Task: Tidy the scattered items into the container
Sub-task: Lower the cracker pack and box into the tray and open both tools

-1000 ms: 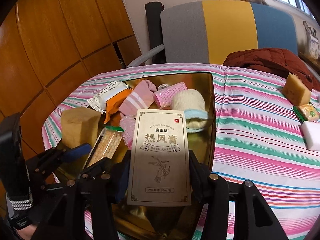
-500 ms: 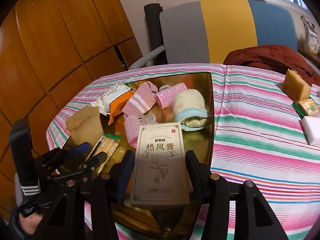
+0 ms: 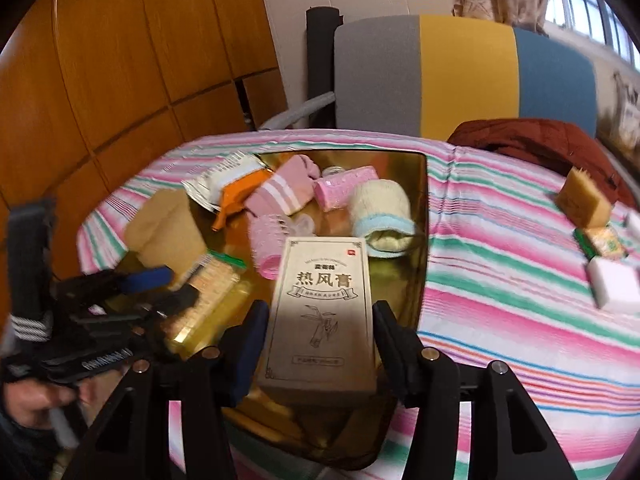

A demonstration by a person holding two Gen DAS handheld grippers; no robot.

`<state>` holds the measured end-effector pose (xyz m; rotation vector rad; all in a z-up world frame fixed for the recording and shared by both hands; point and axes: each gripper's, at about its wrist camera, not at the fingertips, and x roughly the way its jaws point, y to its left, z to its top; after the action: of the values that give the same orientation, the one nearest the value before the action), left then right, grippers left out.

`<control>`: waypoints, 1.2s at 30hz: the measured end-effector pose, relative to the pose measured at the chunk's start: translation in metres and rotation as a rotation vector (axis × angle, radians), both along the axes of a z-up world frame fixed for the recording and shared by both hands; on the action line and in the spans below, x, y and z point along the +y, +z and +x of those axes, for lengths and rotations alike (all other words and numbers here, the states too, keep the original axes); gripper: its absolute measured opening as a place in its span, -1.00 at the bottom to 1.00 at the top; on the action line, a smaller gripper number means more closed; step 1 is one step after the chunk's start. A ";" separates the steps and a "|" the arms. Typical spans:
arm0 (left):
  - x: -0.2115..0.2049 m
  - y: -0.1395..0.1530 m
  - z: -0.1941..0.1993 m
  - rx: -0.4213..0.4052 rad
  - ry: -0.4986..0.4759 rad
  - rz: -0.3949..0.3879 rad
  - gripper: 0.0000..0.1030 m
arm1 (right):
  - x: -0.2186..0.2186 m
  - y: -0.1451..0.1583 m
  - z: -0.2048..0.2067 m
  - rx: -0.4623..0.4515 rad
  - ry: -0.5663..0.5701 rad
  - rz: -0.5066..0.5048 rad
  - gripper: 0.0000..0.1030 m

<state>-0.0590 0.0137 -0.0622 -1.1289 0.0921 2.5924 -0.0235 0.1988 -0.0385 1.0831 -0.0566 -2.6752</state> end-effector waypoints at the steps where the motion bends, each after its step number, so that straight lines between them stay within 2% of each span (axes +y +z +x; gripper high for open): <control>1: 0.002 0.000 -0.002 0.006 0.004 -0.010 -0.04 | 0.000 -0.001 -0.001 0.006 0.001 0.007 0.03; 4: 0.007 0.002 -0.008 0.024 0.008 -0.046 -0.04 | -0.001 -0.001 -0.004 0.013 -0.004 0.023 0.02; 7: 0.009 0.002 -0.014 0.012 -0.004 -0.020 -0.04 | -0.001 -0.001 -0.006 0.021 -0.014 0.035 0.02; 10: 0.010 0.000 -0.011 0.009 -0.010 -0.014 -0.04 | 0.003 0.000 -0.005 0.019 -0.005 -0.009 0.03; 16: 0.003 -0.001 -0.002 0.010 -0.001 -0.002 -0.03 | 0.003 0.001 -0.001 0.020 0.002 -0.035 0.09; 18: 0.003 -0.001 0.001 0.022 0.007 -0.015 -0.02 | 0.003 0.002 0.001 0.022 0.000 -0.048 0.19; 19: 0.003 0.001 0.004 0.029 0.010 -0.015 0.05 | 0.004 0.003 0.002 0.022 -0.001 -0.054 0.25; 21: 0.003 0.004 0.008 0.048 0.021 -0.029 0.15 | 0.005 0.004 0.003 0.022 -0.004 -0.068 0.25; 24: 0.001 0.007 0.010 0.059 0.058 -0.055 0.15 | 0.006 0.006 0.007 0.024 -0.003 -0.075 0.25; 26: 0.001 0.012 0.013 0.065 0.048 -0.035 0.15 | 0.007 0.007 0.012 0.034 -0.005 -0.076 0.25; 32: 0.016 0.024 0.026 0.112 0.006 -0.055 0.15 | 0.017 0.012 0.025 0.063 -0.014 -0.102 0.25; 36: 0.025 0.030 0.027 0.124 0.016 -0.068 0.17 | 0.030 0.014 0.032 0.074 -0.040 -0.119 0.26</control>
<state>-0.0315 0.0387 -0.0322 -0.9936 0.2017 2.6905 0.0082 0.2288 -0.0250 0.9562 -0.2233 -2.7056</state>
